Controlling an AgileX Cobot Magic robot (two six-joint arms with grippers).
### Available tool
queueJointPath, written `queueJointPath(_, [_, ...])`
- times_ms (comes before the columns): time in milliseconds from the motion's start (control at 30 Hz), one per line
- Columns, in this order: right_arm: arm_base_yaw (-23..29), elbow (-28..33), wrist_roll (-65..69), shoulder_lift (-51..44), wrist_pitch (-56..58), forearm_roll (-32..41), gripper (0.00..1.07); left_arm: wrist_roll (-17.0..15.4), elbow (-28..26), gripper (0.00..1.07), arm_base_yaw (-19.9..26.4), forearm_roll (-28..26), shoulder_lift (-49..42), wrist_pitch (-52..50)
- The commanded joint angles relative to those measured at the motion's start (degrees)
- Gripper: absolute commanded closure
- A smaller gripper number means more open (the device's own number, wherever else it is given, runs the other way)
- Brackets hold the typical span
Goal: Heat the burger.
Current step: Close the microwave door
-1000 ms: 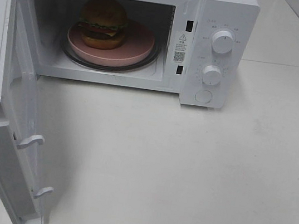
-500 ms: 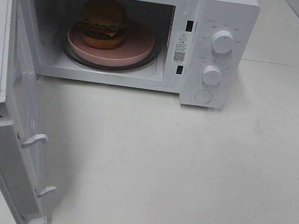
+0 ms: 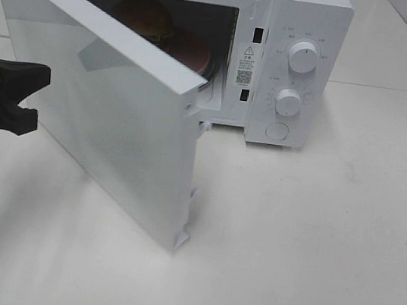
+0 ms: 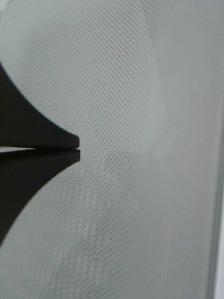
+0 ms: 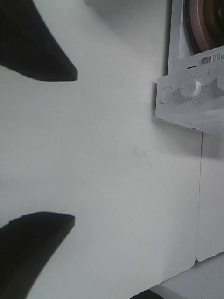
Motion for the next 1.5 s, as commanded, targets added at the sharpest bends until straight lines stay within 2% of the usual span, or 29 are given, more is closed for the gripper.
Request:
queueJointPath(33, [-0.4,0.2,0.2,-1.5,-0.5,0.0,0.31,1.0,-2.1,1.07,-2.8,-4.6,1.4,-0.5])
queueJointPath(167, [-0.4,0.2,0.2,-1.5,-0.5,0.0,0.31,2.1,-3.7,1.07,-5.3,-7.9,2.8,-0.3])
queueJointPath(233, [-0.4,0.2,0.2,-1.5,-0.5,0.0,0.31,3.6,-5.4,1.07,-8.0,-10.6,4.1,-0.3])
queueJointPath(333, [-0.4,0.2,0.2,-1.5,-0.5,0.0,0.31,3.8,-6.8,1.07,-9.7,-12.4,5.0,-0.1])
queueJointPath(467, [-0.4,0.2,0.2,-1.5,-0.5,0.0,0.31,4.0,-11.2,1.07,-13.9,-15.8,7.8,3.3])
queueJointPath(600, [-0.4,0.2,0.2,-1.5,-0.5,0.0,0.31,6.1,-15.4,1.07,-17.2,-19.1,10.7,4.2])
queueJointPath(700, [-0.4,0.2,0.2,-1.5,-0.5,0.0,0.31,6.1,-16.0,1.07,-17.6,-19.7,11.3,4.2])
queueJointPath(867, [-0.4,0.2,0.2,-1.5,-0.5,0.0,0.31,6.2,-20.3,1.07,-20.7,-23.2,15.1,4.3])
queueJointPath(1500, [-0.4,0.2,0.4,-1.5,-0.5,0.0,0.31,6.1,-33.6,1.07,-22.6,-24.1,21.8,9.8])
